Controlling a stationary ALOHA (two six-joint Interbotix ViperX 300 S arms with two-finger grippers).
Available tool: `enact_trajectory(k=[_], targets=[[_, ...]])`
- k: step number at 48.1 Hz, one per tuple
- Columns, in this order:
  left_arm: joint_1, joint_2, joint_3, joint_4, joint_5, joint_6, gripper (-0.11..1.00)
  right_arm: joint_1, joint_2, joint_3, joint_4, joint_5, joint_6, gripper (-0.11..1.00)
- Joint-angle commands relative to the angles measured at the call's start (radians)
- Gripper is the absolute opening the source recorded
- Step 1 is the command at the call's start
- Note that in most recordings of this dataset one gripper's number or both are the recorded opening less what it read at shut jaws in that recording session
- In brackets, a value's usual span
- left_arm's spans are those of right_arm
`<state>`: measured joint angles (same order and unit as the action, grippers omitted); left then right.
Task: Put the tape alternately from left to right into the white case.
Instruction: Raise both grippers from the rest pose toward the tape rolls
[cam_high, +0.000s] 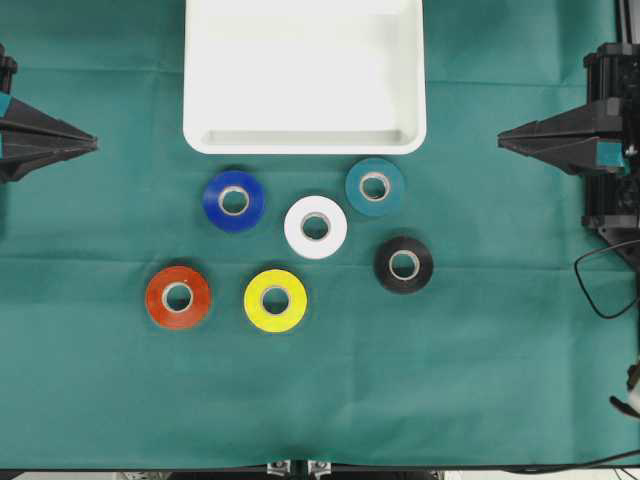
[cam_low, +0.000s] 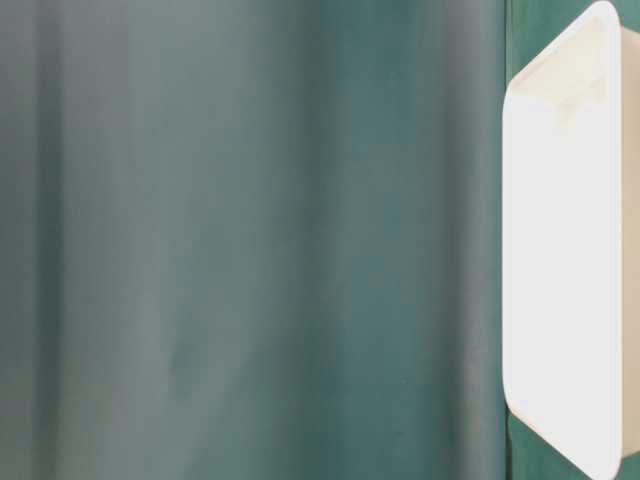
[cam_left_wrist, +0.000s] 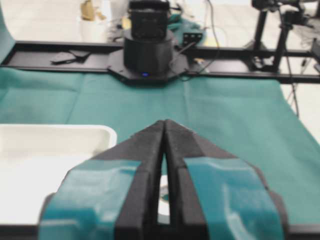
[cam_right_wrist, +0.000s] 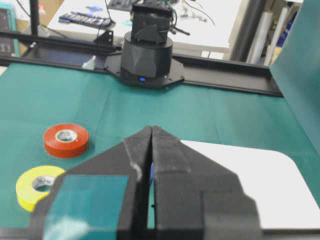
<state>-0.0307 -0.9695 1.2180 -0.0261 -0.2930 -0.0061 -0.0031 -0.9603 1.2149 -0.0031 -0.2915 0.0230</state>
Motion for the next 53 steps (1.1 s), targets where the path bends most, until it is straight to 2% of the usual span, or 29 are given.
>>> enact_trajectory(k=[1, 10, 14, 16, 21, 28, 29, 42, 53], targets=[[-0.003, 0.006, -0.012, -0.003, -0.009, 0.0, -0.11, 0.0, 0.012, -0.011, 0.002, -0.006, 0.002, 0.0], [-0.003, 0.021, -0.014, -0.003, -0.009, 0.0, -0.09, 0.0, 0.046, -0.015, 0.0, -0.006, 0.003, 0.0], [-0.003, 0.025, -0.012, -0.003, -0.009, 0.0, -0.03, 0.0, 0.058, -0.017, 0.002, -0.009, 0.003, 0.01], [-0.003, 0.023, -0.012, -0.003, -0.009, 0.0, 0.01, 0.0, 0.06, -0.017, 0.002, -0.009, 0.003, 0.05], [-0.003, 0.025, -0.008, -0.003, -0.006, 0.0, 0.21, 0.0, 0.06, -0.017, 0.002, -0.011, 0.003, 0.28], [-0.005, 0.025, -0.002, -0.003, -0.005, 0.0, 0.62, 0.0, 0.061, -0.017, 0.002, -0.011, 0.003, 0.71], [-0.005, 0.025, 0.0, -0.003, -0.005, 0.0, 0.64, 0.002, 0.061, -0.017, 0.0, -0.012, 0.003, 0.75], [-0.003, 0.046, 0.0, -0.003, -0.005, 0.0, 0.63, 0.002, 0.083, -0.021, 0.002, -0.011, 0.003, 0.76], [-0.005, 0.129, -0.008, -0.003, -0.005, -0.003, 0.63, 0.0, 0.179, -0.049, 0.002, -0.006, 0.008, 0.76]])
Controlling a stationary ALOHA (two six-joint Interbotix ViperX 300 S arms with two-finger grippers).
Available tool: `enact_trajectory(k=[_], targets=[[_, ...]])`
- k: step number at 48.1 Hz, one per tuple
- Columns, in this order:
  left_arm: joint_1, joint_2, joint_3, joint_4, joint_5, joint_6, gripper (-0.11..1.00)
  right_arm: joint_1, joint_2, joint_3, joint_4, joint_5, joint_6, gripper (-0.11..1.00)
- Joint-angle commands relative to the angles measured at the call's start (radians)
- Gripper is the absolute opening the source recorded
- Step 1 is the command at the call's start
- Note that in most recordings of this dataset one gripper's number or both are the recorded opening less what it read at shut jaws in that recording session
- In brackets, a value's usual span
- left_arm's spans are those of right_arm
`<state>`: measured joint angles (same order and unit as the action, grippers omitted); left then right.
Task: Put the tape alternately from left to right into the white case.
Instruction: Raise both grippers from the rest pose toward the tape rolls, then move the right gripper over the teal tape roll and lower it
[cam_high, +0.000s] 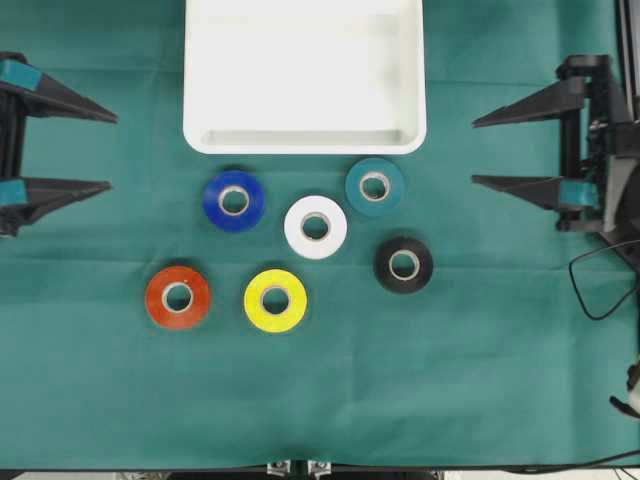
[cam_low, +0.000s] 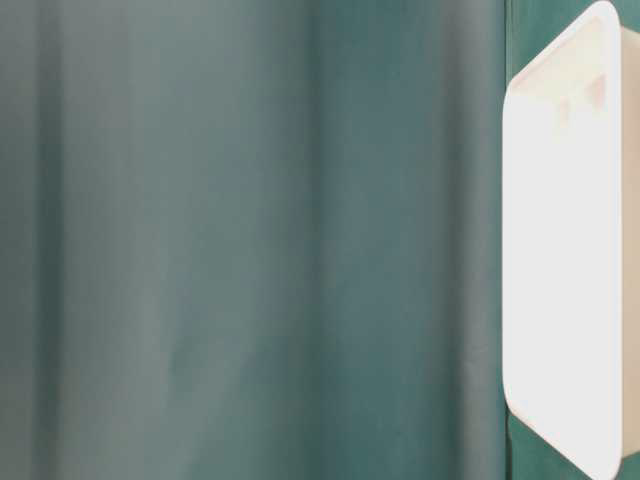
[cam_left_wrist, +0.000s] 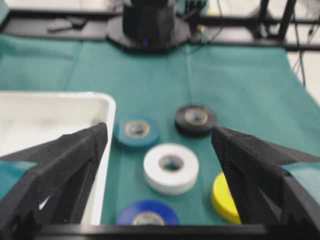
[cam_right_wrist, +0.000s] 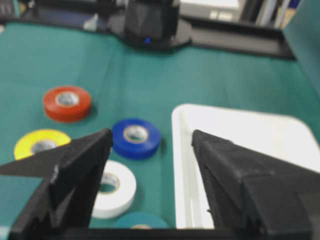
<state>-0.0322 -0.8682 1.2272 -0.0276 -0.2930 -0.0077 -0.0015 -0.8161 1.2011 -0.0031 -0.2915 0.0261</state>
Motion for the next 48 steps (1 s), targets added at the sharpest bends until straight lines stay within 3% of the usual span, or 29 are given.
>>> enact_trajectory(k=[1, 15, 48], targets=[[-0.002, 0.035, -0.018, -0.002, -0.005, -0.006, 0.63, -0.002, 0.046, -0.04, 0.002, -0.005, 0.008, 0.76], [-0.002, 0.094, -0.049, -0.003, 0.044, -0.08, 0.63, -0.002, 0.15, -0.104, 0.0, 0.064, 0.064, 0.76], [-0.003, 0.311, -0.169, -0.002, 0.238, -0.086, 0.62, 0.0, 0.449, -0.301, 0.002, 0.227, 0.092, 0.75]])
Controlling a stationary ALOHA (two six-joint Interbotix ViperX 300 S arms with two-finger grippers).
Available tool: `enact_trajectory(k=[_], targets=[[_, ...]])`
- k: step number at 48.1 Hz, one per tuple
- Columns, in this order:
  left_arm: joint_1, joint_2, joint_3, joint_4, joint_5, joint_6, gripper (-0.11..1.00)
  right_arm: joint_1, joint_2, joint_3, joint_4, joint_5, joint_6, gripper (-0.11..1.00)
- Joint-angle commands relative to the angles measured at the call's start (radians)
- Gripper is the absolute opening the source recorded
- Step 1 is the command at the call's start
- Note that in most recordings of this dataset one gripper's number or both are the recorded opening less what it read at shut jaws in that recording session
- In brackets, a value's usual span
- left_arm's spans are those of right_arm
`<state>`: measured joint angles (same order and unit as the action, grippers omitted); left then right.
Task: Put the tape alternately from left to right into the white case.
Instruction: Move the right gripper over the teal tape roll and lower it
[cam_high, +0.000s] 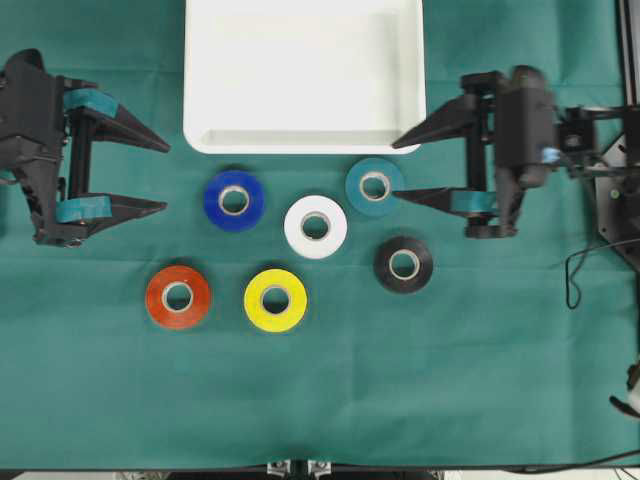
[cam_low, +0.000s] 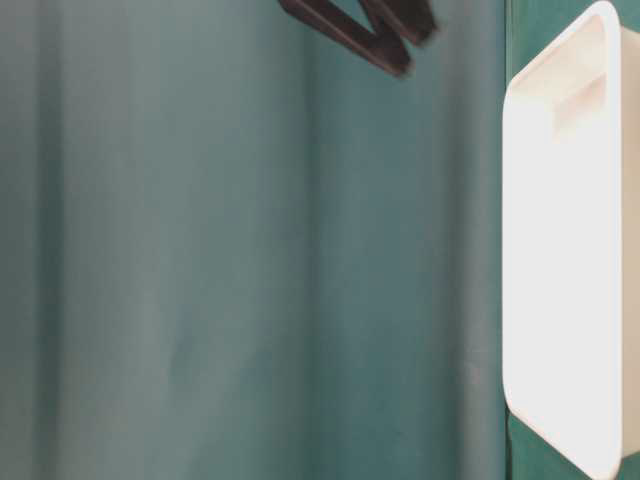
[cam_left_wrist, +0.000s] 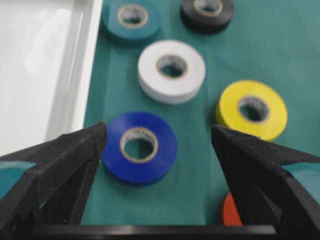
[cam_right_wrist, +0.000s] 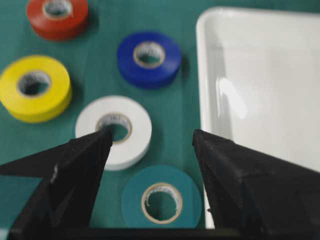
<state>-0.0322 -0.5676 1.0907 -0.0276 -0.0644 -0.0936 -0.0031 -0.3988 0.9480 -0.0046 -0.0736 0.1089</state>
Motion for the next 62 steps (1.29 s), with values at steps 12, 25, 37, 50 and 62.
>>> enact_trajectory(k=[12, 25, 37, 50, 62], targets=[[-0.002, 0.048, -0.048, -0.003, 0.087, -0.009, 0.62, 0.002, 0.143, -0.124, 0.002, 0.091, 0.026, 0.75], [-0.002, 0.086, -0.061, -0.003, 0.146, -0.026, 0.63, 0.002, 0.175, -0.153, 0.0, 0.132, 0.028, 0.76], [-0.002, 0.092, -0.064, -0.002, 0.15, -0.026, 0.62, 0.008, 0.173, -0.155, 0.0, 0.141, 0.032, 0.75], [-0.002, 0.094, -0.066, -0.003, 0.15, -0.026, 0.62, 0.034, 0.179, -0.166, 0.0, 0.239, 0.115, 0.75], [0.003, 0.094, -0.066, -0.002, 0.15, -0.026, 0.62, 0.041, 0.204, -0.167, 0.0, 0.331, 0.207, 0.75]])
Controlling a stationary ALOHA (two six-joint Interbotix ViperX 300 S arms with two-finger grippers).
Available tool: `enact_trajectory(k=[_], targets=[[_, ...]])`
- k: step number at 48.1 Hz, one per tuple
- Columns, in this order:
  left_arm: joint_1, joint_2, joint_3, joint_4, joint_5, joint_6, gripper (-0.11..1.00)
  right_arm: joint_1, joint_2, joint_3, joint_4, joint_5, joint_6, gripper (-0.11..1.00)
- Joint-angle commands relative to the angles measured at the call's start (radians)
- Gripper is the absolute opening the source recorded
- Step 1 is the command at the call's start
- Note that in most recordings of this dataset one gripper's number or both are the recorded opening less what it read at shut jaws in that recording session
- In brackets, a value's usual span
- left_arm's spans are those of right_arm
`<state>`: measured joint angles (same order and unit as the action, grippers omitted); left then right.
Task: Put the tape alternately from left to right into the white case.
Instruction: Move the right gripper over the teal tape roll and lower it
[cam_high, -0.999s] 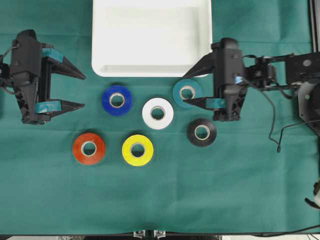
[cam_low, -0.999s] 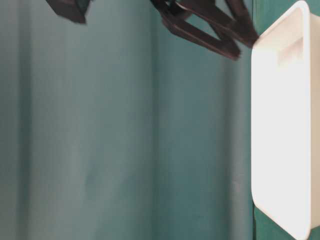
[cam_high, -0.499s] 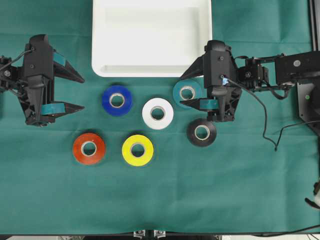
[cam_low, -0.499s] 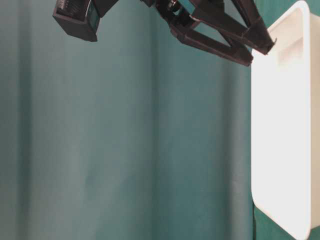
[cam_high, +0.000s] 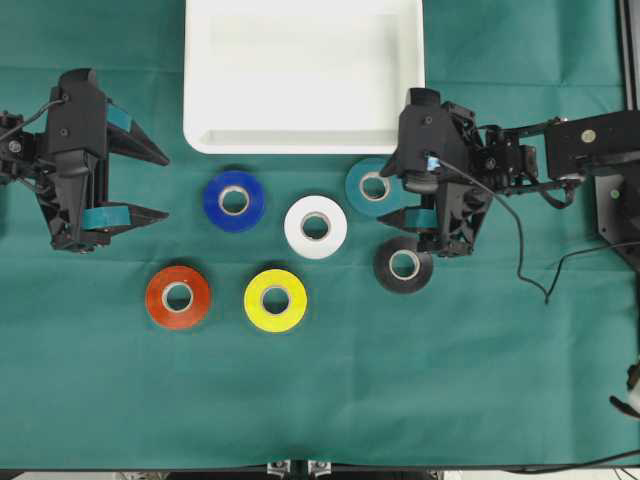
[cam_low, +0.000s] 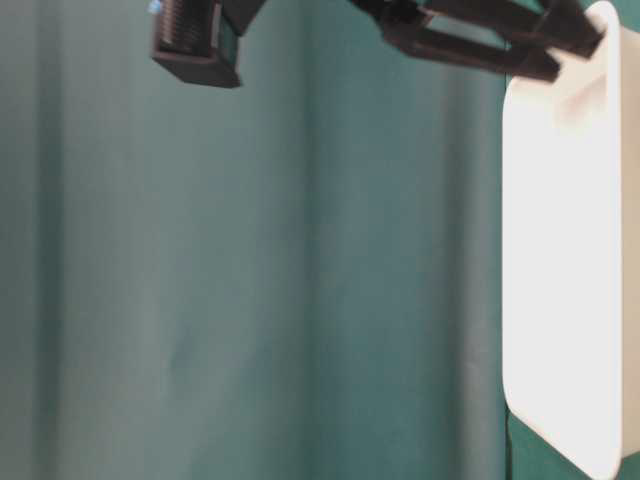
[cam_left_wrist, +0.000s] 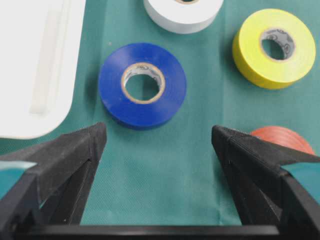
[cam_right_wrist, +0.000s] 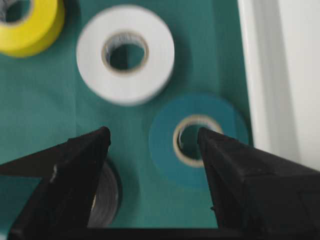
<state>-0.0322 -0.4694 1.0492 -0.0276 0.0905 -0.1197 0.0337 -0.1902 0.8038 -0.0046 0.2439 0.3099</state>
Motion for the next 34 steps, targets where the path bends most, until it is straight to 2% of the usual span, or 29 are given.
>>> enact_trajectory(k=[1, 9, 17, 34], targets=[[0.003, -0.006, -0.025, -0.002, -0.005, 0.0, 0.62, 0.003, -0.002, -0.025, 0.0, 0.018, 0.008, 0.75], [0.006, -0.005, -0.025, -0.003, -0.005, 0.0, 0.62, 0.003, 0.02, -0.037, -0.002, 0.021, 0.008, 0.75], [0.008, -0.006, -0.026, -0.002, -0.005, -0.002, 0.62, 0.005, 0.049, -0.049, -0.026, 0.021, 0.008, 0.75], [0.006, -0.005, -0.025, -0.002, -0.005, -0.005, 0.62, 0.003, 0.133, -0.072, -0.026, 0.02, 0.009, 0.75]])
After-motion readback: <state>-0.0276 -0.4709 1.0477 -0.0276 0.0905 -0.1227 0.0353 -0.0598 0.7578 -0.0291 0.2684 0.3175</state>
